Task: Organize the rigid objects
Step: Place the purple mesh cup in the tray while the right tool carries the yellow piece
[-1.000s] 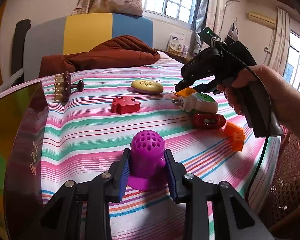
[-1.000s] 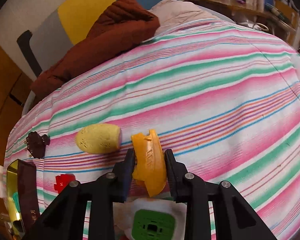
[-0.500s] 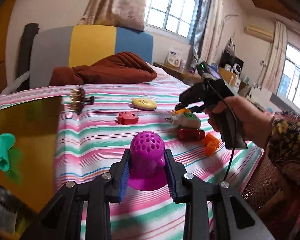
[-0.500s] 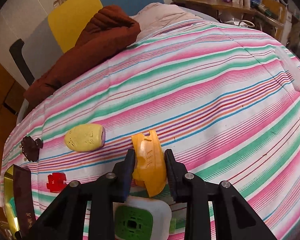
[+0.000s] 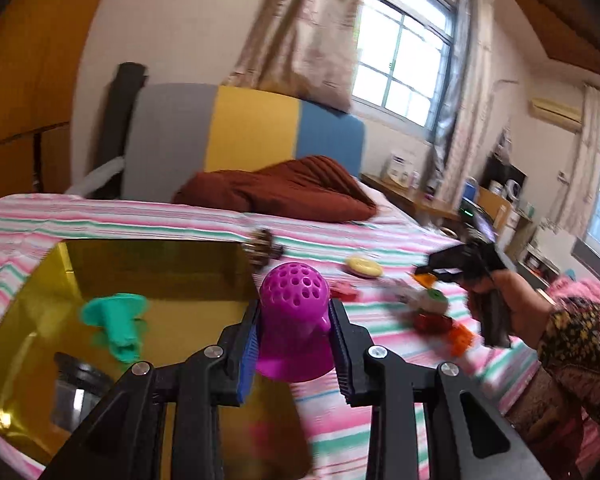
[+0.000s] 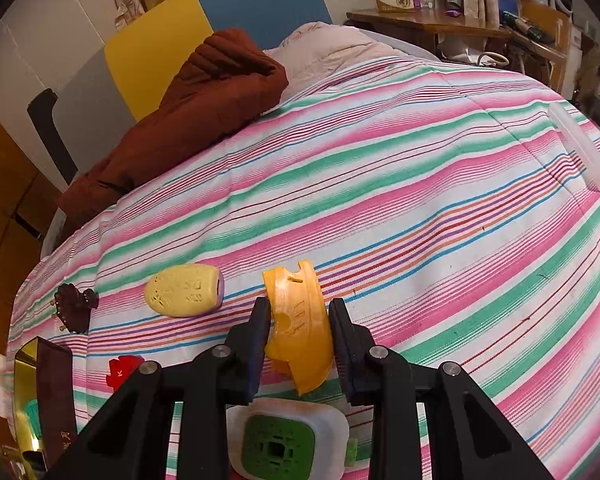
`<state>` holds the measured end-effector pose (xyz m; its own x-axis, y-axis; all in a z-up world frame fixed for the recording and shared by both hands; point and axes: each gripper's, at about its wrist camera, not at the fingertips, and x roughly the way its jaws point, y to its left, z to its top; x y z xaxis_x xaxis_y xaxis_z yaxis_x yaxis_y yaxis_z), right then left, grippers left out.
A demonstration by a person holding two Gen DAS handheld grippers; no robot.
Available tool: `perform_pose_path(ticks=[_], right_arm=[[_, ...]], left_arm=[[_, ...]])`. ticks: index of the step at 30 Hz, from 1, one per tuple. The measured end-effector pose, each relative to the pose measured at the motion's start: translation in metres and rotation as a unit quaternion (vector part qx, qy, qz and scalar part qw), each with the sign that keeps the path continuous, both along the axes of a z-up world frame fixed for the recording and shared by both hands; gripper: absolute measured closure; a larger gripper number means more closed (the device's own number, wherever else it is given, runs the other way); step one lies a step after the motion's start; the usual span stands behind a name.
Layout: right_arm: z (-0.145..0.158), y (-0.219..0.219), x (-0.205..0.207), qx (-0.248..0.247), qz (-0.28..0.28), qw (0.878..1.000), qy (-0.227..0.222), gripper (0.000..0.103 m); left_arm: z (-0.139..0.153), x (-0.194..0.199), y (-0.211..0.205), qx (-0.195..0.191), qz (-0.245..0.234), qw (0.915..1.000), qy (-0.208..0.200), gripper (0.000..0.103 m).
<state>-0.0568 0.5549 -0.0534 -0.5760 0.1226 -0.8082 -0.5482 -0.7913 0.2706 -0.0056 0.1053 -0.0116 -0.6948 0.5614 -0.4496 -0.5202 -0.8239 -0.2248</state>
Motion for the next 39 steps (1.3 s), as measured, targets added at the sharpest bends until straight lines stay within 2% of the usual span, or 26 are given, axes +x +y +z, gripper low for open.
perform_pose_path(ticks=[6,13,17,23,29,34,39], right_arm=[[0.003,-0.009,-0.004,0.019,0.016,1.000,0.002,0.073],[0.009,-0.028,-0.004,0.014,0.031,0.999,0.024,0.073],[0.015,-0.054,-0.006,0.015,0.064,0.997,0.045,0.073],[0.014,-0.083,-0.011,0.008,0.112,0.992,0.052,0.073],[0.020,-0.097,-0.009,0.002,0.135,0.988,0.072,0.073],[0.032,-0.127,-0.005,0.001,0.182,0.978,0.106,0.073],[0.036,-0.161,-0.002,0.013,0.228,0.967,0.110,0.073]], left_arm=[[-0.009,-0.031,-0.053,-0.001,0.067,0.9976,-0.018,0.071],[-0.029,-0.065,-0.102,-0.010,0.135,0.9893,-0.055,0.071],[-0.041,-0.079,-0.122,-0.001,0.160,0.9837,-0.081,0.071],[-0.053,-0.086,-0.128,-0.017,0.173,0.9796,-0.101,0.071],[-0.056,-0.090,-0.121,-0.055,0.186,0.9744,-0.115,0.071],[-0.061,-0.092,-0.118,-0.076,0.204,0.9683,-0.122,0.071],[-0.064,-0.096,-0.117,-0.092,0.211,0.9641,-0.132,0.066]])
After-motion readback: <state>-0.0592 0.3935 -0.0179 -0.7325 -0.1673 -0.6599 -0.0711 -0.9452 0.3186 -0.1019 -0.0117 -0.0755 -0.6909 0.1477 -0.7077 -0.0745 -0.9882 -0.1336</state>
